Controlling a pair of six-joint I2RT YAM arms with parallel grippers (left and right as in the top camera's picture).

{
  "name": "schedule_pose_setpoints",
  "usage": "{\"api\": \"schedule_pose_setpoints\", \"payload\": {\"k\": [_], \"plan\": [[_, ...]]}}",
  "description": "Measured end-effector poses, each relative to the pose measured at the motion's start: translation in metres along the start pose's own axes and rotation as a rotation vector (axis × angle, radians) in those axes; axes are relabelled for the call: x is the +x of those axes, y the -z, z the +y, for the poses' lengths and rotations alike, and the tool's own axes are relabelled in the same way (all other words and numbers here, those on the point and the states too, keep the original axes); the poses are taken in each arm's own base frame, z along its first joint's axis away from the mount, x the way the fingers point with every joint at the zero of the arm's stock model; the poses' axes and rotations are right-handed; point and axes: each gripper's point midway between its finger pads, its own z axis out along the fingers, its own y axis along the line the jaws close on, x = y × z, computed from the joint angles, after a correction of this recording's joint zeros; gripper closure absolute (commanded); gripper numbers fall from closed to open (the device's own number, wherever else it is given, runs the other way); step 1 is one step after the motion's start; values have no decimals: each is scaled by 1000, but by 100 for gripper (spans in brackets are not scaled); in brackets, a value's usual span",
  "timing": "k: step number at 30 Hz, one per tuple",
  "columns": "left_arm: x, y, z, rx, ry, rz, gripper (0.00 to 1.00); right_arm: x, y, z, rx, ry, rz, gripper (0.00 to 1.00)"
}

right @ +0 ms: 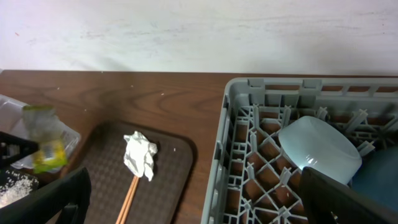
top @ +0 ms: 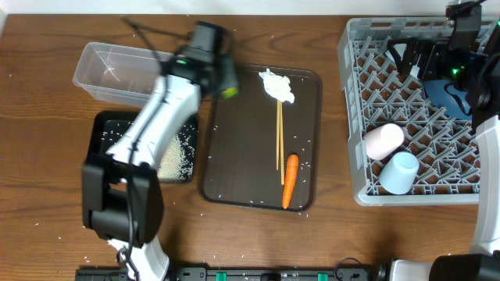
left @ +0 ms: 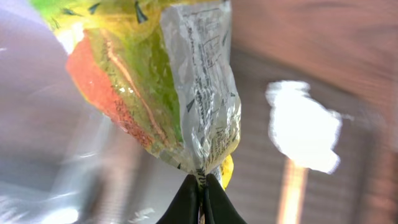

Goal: Sort waste into correct bins and load items into the dishwasher rack

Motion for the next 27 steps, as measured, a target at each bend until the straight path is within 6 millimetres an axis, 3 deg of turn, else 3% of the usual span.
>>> {"api": "schedule_pose_setpoints", "payload": {"k": [6, 9, 12, 16, 17, 22, 24, 27], "plan": [[-29, -5, 113, -148, 325, 9, 94, 0, 0, 0, 2, 0, 0, 1], [-40, 1, 149, -175, 429, -13, 94, 0, 0, 0, 2, 0, 0, 1], [-44, 4, 170, -187, 492, -24, 91, 0, 0, 0, 2, 0, 0, 1], [-45, 5, 172, -183, 505, -25, 21, 0, 0, 1, 0, 1, 1, 1], [-44, 5, 170, -180, 503, -21, 14, 0, -1, 1, -1, 3, 1, 1], [-43, 2, 157, -160, 483, -16, 12, 1, -4, 9, -14, 12, 6, 1], [-43, -1, 144, -119, 457, -9, 12, 1, -5, 11, -20, 16, 7, 1], [-41, -5, 109, -26, 349, 6, 12, 1, -5, 12, -20, 16, 7, 1]]}}
